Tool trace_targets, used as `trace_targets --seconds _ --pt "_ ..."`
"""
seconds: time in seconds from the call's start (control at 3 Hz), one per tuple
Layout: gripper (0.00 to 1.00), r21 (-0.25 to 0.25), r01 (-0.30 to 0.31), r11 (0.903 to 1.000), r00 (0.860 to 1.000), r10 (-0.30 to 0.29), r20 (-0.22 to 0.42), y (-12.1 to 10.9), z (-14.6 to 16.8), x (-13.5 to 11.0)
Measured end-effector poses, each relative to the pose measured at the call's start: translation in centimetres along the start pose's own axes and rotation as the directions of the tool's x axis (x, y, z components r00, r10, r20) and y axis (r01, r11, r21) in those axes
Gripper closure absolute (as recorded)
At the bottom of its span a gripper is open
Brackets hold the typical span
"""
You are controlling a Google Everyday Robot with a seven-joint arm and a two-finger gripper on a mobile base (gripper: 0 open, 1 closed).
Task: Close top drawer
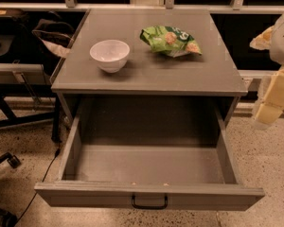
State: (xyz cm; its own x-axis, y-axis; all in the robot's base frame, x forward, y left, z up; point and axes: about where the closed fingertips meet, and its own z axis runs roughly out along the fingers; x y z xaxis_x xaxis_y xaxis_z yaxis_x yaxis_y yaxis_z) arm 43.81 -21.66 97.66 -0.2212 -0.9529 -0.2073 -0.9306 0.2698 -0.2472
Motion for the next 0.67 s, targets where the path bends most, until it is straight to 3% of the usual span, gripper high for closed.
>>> trace_targets --seconds 0.33,0.67 --pt "0.0 0.016 -0.004 0.9999 1.0 0.003 0.012 0.1 -0.3 0.0" --pt "0.0 0.058 -0.023 0.998 0.997 0.019 0.076 1.7 -1.2 1.1"
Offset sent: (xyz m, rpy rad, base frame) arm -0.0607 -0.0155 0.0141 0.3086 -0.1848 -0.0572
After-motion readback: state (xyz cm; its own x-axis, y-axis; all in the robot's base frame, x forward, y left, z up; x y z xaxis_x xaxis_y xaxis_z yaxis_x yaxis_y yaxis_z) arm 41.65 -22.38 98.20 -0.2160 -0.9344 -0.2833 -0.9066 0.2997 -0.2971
